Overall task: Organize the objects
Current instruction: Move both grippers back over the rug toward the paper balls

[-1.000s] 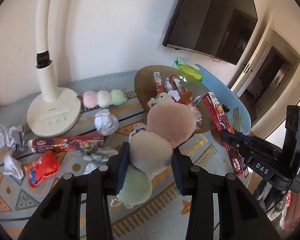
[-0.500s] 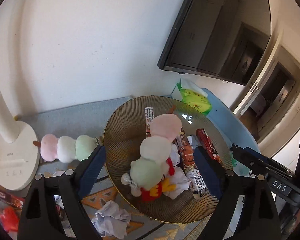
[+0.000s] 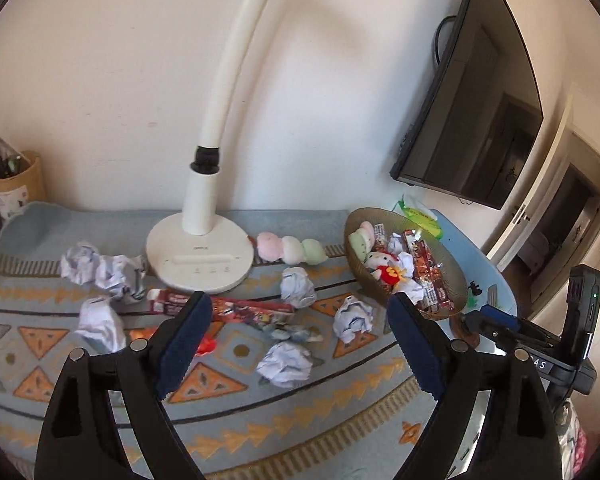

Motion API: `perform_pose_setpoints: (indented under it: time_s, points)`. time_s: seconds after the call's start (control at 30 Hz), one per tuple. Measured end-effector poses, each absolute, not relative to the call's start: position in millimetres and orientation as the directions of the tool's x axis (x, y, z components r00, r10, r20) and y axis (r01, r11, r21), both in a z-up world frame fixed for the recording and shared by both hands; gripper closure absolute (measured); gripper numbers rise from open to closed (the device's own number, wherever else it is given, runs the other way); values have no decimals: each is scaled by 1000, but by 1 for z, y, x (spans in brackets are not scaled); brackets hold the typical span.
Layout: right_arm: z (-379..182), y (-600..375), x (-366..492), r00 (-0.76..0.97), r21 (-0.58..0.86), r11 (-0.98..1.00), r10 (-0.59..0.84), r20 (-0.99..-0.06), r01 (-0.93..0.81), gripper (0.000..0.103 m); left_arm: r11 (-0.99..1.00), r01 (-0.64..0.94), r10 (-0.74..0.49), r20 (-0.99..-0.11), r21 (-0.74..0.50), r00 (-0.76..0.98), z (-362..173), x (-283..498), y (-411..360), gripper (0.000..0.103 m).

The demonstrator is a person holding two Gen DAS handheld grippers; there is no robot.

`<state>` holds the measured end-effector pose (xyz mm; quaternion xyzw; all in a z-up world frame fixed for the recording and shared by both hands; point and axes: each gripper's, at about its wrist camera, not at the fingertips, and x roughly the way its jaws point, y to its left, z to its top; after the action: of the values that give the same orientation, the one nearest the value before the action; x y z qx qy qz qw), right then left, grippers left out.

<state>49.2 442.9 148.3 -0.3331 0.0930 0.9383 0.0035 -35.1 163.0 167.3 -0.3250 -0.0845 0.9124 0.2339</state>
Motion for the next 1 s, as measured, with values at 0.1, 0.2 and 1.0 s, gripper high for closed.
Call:
perform_pose_setpoints:
  time_s: [0.1,0.2,1.0]
  points:
    - [124,407,52,-754,156,-988,-92,-651,-14,34,-941,-239,337,-592,-240,-732,148,-14,116,5]
    - [96,382,46,-716,160,-987,-122,-687,15,33,-969,-144,242,-648,-201,-722,114,-4,76,4]
    - [37,345,17,-632,11,-1000,-12,-775,6,18,-996,84,-59,-772,7,-633,39,-2,42,4]
